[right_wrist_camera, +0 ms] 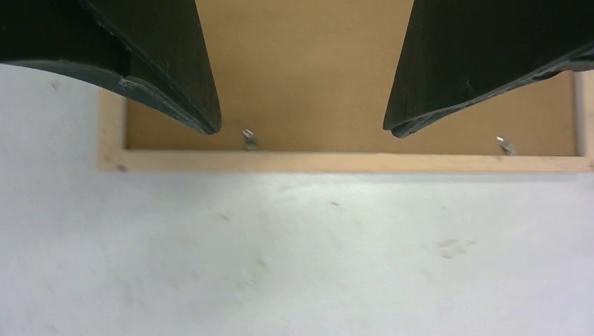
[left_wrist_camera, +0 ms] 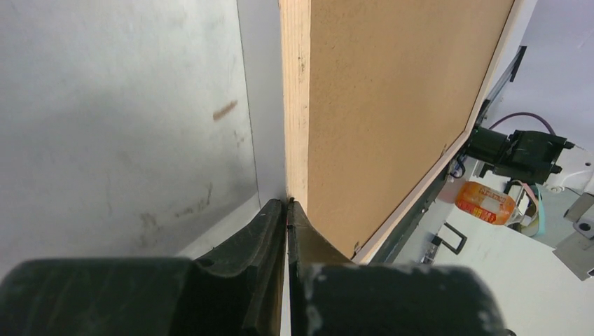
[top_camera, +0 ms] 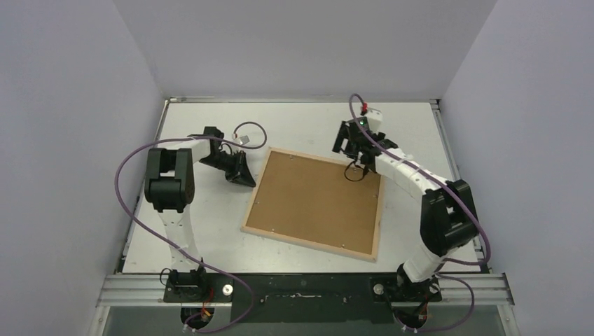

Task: Put the photo into the frame

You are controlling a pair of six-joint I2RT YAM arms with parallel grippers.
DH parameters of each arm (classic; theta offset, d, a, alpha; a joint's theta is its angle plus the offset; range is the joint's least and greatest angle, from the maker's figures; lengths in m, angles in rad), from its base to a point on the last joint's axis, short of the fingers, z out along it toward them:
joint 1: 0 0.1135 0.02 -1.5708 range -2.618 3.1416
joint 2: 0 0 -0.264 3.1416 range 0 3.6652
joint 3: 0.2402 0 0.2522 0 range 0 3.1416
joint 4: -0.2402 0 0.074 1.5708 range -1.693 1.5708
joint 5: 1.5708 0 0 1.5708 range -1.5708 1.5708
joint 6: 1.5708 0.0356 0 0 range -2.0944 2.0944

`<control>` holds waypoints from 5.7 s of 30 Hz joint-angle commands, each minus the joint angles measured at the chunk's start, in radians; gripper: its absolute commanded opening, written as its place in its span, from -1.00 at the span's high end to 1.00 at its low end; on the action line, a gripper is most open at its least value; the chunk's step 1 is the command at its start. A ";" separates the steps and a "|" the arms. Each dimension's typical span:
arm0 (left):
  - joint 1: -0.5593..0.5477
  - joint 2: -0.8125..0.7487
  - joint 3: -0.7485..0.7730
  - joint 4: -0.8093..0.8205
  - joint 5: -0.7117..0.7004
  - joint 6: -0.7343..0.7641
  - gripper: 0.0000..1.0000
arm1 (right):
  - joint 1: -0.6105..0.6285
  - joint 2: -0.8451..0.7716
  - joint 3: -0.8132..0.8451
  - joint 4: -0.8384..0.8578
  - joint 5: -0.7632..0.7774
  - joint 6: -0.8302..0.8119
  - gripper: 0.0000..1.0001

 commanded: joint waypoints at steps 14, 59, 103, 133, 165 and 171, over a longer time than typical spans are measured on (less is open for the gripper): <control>0.061 -0.093 0.002 0.072 0.032 -0.102 0.45 | 0.295 0.525 0.615 -0.006 0.165 -0.450 -0.80; -0.059 0.012 0.044 0.156 -0.229 -0.125 0.34 | 0.362 0.554 0.463 0.264 0.031 -0.611 -0.79; -0.062 0.011 0.043 0.138 -0.265 -0.101 0.43 | 0.321 0.546 0.310 0.433 0.165 -0.569 -0.88; -0.061 0.014 0.028 0.126 -0.269 -0.082 0.47 | 0.327 0.574 0.283 0.474 0.240 -0.481 -0.85; -0.061 0.005 0.029 0.124 -0.262 -0.082 0.50 | 0.297 0.591 0.294 0.456 0.097 -0.454 0.06; -0.061 0.004 0.029 0.124 -0.260 -0.083 0.50 | 0.297 0.588 0.291 0.453 0.098 -0.451 0.23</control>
